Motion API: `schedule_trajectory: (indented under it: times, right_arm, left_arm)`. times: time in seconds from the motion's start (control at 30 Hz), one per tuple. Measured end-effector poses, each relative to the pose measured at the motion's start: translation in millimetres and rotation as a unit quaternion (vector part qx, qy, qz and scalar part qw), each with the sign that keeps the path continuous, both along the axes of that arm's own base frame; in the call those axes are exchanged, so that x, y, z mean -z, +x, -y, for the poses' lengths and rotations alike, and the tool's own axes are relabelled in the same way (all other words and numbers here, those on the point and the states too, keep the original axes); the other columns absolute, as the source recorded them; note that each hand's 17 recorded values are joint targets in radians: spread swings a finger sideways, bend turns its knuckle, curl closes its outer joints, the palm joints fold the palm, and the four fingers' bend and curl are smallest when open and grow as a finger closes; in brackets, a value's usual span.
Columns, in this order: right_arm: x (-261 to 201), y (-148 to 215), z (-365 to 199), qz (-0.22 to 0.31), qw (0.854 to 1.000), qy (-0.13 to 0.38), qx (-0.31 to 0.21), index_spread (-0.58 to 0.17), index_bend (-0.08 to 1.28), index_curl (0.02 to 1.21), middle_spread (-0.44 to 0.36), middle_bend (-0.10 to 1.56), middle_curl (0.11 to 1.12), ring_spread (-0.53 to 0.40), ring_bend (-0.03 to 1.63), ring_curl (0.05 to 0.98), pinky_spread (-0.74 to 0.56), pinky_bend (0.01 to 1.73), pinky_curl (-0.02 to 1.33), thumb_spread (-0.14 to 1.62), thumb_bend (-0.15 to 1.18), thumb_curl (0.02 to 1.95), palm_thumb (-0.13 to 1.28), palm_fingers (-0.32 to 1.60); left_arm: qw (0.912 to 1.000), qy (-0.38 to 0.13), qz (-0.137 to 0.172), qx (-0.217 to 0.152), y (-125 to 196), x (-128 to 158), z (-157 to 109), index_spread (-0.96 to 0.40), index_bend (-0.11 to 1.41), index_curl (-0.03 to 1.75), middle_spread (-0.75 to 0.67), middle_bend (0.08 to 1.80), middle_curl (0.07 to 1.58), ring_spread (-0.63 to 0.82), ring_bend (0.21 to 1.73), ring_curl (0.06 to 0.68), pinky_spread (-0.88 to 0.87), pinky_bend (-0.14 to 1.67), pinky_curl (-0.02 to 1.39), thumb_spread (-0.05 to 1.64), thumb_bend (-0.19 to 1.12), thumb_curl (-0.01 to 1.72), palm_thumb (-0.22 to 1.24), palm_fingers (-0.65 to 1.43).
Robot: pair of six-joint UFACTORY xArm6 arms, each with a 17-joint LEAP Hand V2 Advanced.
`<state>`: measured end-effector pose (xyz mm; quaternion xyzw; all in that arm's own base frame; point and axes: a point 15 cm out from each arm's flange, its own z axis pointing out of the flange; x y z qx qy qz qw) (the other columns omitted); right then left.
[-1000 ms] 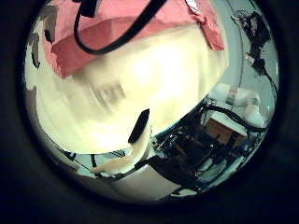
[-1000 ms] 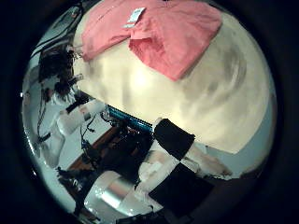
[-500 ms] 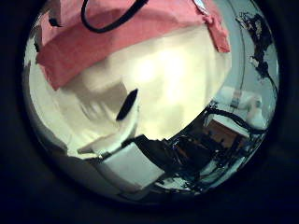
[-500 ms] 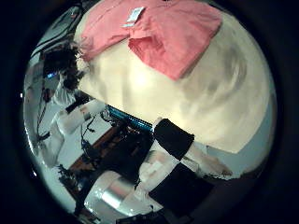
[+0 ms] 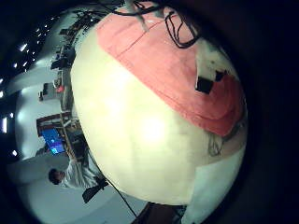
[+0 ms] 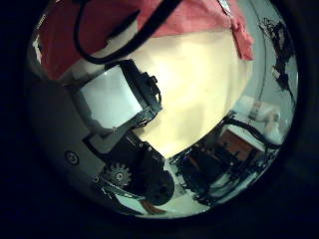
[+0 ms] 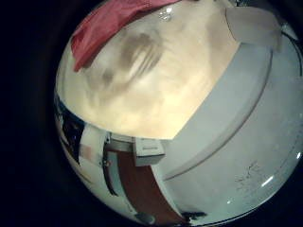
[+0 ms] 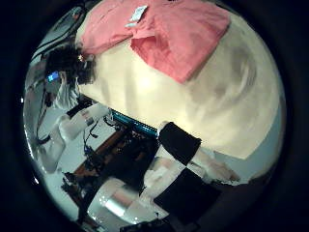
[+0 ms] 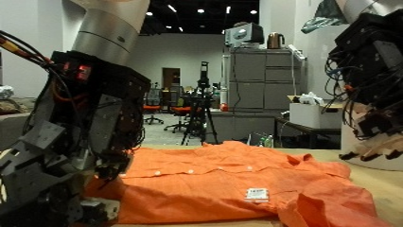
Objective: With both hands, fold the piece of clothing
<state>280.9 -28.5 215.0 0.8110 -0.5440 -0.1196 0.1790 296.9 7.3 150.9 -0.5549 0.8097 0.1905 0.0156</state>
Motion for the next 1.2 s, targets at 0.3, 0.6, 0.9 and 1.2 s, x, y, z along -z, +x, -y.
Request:
schedule_trajectory:
  times: [0.3,0.6,0.9,1.2]
  right_arm:
    - [21,18,-4,0.011,1.000,0.005,-0.012,-0.314,0.16,0.29,-0.058,0.23,0.37,-0.049,0.44,0.265,0.15,0.26,0.28,1.06,-0.01,0.30,0.57,0.37]
    - [72,41,-26,0.047,0.998,0.014,-0.050,-0.317,0.17,0.29,-0.078,0.26,0.39,-0.093,0.46,0.267,0.09,0.27,0.28,0.98,-0.03,0.33,0.62,0.37]
    - [100,43,-43,0.025,0.998,0.010,-0.060,-0.321,0.21,0.32,-0.108,0.30,0.40,-0.145,0.49,0.261,0.03,0.22,0.25,0.92,-0.02,0.34,0.67,0.50]
    - [96,65,-50,0.075,0.995,0.015,-0.063,-0.424,0.44,0.48,-0.247,0.63,0.56,-0.321,0.84,0.411,-0.51,0.68,0.38,0.89,-0.01,0.38,0.82,1.44]
  left_arm:
    - [0.9999,0.009,0.002,0.010,-1,-22,2,-0.61,0.50,0.66,-0.54,0.99,0.61,-0.58,0.91,0.392,-0.75,0.92,0.48,1.11,-0.02,0.29,0.56,1.15]
    - [0.9999,0.006,-0.002,0.009,-4,-21,2,-0.63,0.47,0.71,-0.53,1.01,0.60,-0.59,0.91,0.413,-0.76,0.92,0.49,1.13,-0.02,0.27,0.56,1.13]
    - [0.9999,0.004,0.005,0.012,1,-27,3,-0.64,0.45,0.76,-0.53,1.01,0.60,-0.59,0.90,0.423,-0.76,0.91,0.50,1.13,-0.02,0.27,0.56,1.13]
    - [0.9999,0.004,-0.001,0.015,-2,-29,0,-0.66,0.43,0.79,-0.53,1.01,0.60,-0.59,0.89,0.430,-0.77,0.90,0.50,1.14,-0.02,0.27,0.57,1.13]
